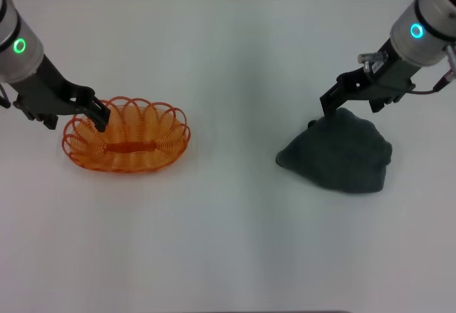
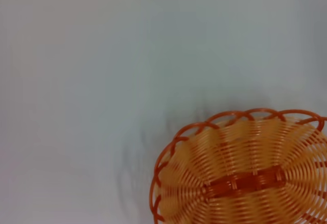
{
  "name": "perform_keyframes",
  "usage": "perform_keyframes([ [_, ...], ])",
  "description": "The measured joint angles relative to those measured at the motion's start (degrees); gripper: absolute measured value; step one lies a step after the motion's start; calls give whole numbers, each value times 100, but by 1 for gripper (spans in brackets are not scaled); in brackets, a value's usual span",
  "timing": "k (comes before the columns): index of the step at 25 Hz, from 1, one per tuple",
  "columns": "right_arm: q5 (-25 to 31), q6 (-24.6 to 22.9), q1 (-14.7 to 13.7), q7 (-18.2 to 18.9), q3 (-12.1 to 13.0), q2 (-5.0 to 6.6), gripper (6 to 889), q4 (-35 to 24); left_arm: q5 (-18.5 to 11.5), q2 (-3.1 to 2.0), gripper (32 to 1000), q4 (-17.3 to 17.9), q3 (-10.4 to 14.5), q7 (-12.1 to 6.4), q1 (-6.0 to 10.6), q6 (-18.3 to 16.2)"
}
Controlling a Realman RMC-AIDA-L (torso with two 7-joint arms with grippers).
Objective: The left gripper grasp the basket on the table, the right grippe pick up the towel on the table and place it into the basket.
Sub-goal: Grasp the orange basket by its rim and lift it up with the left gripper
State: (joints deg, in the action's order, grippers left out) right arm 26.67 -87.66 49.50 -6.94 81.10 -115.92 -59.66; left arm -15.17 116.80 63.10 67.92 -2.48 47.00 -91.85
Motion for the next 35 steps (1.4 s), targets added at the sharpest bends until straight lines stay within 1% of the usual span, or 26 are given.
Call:
perform_keyframes([
  [2, -15, -30, -9, 1, -9, 0, 834, -81, 6, -18, 857, 0, -35, 3, -20, -2],
  [6, -46, -82, -29, 9, -69, 26, 834, -347, 112, -20, 857, 0, -157, -1, -68, -7],
  [10, -83, -120, -130, 25, -128, 59, 834, -570, 135, -19, 856, 0, -162, -1, -80, -5],
  [14, -104, -173, -162, 32, -175, 61, 834, -556, 138, -18, 856, -95, -164, -5, -81, 14],
  [17, -103, -212, -161, 34, -174, 34, 834, -538, 138, -27, 856, -154, -165, -1, -65, 36],
  [21, -81, -226, -180, 41, -174, 15, 834, -526, 126, -17, 856, -158, -165, -7, -46, 46],
  [26, -68, -227, -238, 43, -173, 29, 834, -521, 76, -13, 855, -158, -165, -47, -18, 97],
  [27, -66, -226, -240, 43, -173, 34, 834, -520, 72, -13, 855, -158, -172, -68, -8, 113],
  [31, -57, -223, -256, 49, -173, 49, 834, -520, 58, 1, 855, -169, -221, -251, 30, 225],
  [34, -27, -209, -298, 55, -173, 53, 834, -520, 75, 0, 855, -304, -219, -393, 44, 358],
  [35, -13, -202, -312, 56, -174, 55, 834, -520, 84, -8, 855, -416, -219, -456, 55, 433],
])
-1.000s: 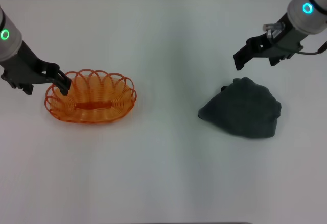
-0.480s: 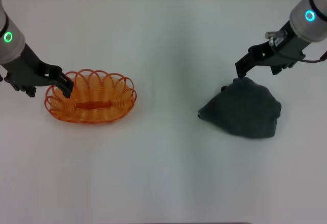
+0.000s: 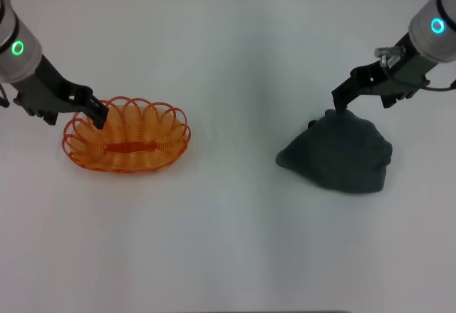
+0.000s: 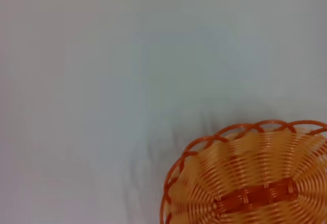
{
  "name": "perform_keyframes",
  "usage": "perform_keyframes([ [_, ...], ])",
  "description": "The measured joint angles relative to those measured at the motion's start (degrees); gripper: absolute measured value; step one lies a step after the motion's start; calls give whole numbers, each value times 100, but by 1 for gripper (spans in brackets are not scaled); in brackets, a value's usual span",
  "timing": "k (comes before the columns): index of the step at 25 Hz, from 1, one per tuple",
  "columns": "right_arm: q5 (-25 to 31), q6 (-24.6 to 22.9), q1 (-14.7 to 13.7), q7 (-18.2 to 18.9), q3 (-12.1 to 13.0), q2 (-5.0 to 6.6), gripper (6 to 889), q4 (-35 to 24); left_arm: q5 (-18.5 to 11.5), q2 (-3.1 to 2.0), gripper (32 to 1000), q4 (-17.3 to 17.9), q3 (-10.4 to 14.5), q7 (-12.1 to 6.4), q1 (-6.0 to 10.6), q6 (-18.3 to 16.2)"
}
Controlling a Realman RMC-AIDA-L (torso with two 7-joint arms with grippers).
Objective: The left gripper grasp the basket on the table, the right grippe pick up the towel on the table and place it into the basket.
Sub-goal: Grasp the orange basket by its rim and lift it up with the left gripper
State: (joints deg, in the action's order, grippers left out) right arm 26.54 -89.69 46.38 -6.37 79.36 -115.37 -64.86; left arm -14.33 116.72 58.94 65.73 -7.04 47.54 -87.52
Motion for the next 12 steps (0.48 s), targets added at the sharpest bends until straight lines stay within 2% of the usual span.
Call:
perform_keyframes([
  [6, 27, 14, -106, 72, -138, 6, 834, -3, 7, -30, 854, -485, -6, -373, 24, 476],
  [9, 27, 24, -143, 77, -150, 6, 834, -3, 8, -9, 854, -560, -1, -580, 33, 657],
  [12, 27, 33, -148, 100, -160, -2, 834, -3, 35, 0, 854, -727, 35, -692, 59, 849],
])
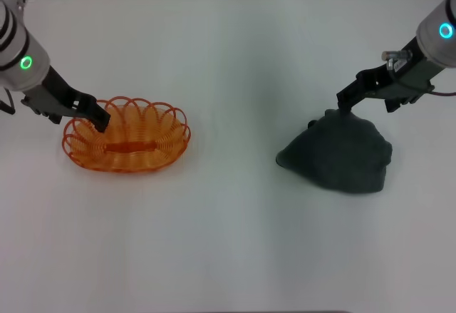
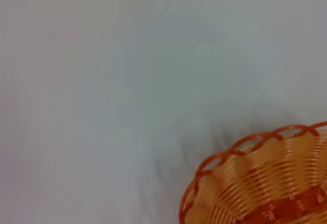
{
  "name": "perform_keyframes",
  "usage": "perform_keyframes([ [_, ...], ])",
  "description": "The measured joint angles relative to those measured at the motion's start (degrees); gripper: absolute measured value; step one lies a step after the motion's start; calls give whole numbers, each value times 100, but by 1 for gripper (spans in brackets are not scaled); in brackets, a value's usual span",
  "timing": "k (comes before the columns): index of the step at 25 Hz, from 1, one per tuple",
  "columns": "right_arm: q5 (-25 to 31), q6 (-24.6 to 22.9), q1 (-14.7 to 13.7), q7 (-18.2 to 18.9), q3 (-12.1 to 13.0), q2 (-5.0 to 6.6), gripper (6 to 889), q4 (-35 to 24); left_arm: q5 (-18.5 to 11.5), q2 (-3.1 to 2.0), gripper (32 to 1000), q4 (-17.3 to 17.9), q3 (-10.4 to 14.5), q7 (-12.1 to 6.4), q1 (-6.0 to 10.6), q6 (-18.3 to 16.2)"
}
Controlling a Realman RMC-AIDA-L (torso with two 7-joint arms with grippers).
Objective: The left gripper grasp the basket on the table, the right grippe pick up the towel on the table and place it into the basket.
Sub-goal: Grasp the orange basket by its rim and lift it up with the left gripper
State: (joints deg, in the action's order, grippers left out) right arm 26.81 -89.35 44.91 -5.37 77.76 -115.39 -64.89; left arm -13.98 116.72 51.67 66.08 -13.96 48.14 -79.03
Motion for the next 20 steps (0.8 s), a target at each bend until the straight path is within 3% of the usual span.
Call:
perform_keyframes([
  [6, -23, -9, -9, 165, -267, -36, 834, 3, 4, -78, 853, -634, -37, -177, 126, 462],
  [11, -31, 4, -17, 180, -286, -36, 834, 14, 6, -135, 853, -964, -38, -227, 144, 741],
  [20, -7, 77, -17, 201, -288, -36, 833, 153, 6, -170, 852, -1287, -35, -184, 149, 1021],
])
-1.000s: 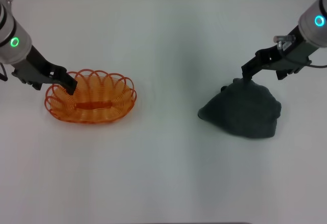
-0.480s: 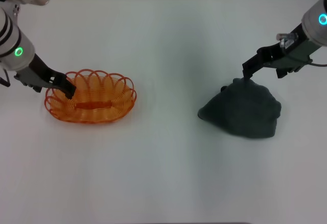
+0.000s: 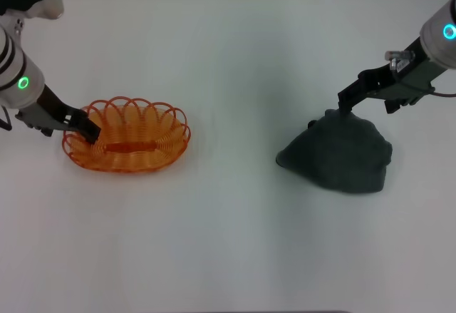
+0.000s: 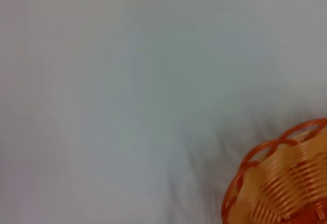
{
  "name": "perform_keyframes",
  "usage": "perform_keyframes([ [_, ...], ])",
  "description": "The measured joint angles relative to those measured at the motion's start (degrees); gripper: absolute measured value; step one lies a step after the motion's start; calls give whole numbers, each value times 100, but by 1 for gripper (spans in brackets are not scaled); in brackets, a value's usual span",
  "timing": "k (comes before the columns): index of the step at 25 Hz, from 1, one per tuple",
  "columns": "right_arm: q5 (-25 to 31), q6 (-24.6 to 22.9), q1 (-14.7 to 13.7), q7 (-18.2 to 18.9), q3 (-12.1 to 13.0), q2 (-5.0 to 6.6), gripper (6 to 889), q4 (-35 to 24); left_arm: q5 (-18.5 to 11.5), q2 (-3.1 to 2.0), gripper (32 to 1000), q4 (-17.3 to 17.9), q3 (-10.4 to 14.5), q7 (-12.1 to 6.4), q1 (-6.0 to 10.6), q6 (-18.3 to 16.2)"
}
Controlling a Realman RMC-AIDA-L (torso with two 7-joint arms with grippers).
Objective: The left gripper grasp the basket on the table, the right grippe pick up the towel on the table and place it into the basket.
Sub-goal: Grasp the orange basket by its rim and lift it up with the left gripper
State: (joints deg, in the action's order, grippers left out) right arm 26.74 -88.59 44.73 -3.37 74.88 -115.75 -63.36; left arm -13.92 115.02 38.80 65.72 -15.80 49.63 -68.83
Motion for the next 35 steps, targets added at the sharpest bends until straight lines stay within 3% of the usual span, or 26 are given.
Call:
perform_keyframes([
  [10, -5, 18, 0, 70, -161, -1, 833, 8, -18, -16, 851, -167, -157, 15, 3, 128],
  [15, -13, 27, 1, 107, -218, -7, 833, 8, -38, 39, 851, -214, -156, 0, 3, 193],
  [24, -3, 76, 0, 134, -220, -9, 833, 151, -48, 67, 847, -473, -156, 17, 81, 369],
  [33, -1, 79, 1, 135, -220, -9, 833, 166, -18, 79, 842, -549, -156, 352, 81, 519],
  [35, -1, 79, 0, 135, -223, -9, 833, 166, -26, 81, 777, -549, -157, 380, 66, 557],
])
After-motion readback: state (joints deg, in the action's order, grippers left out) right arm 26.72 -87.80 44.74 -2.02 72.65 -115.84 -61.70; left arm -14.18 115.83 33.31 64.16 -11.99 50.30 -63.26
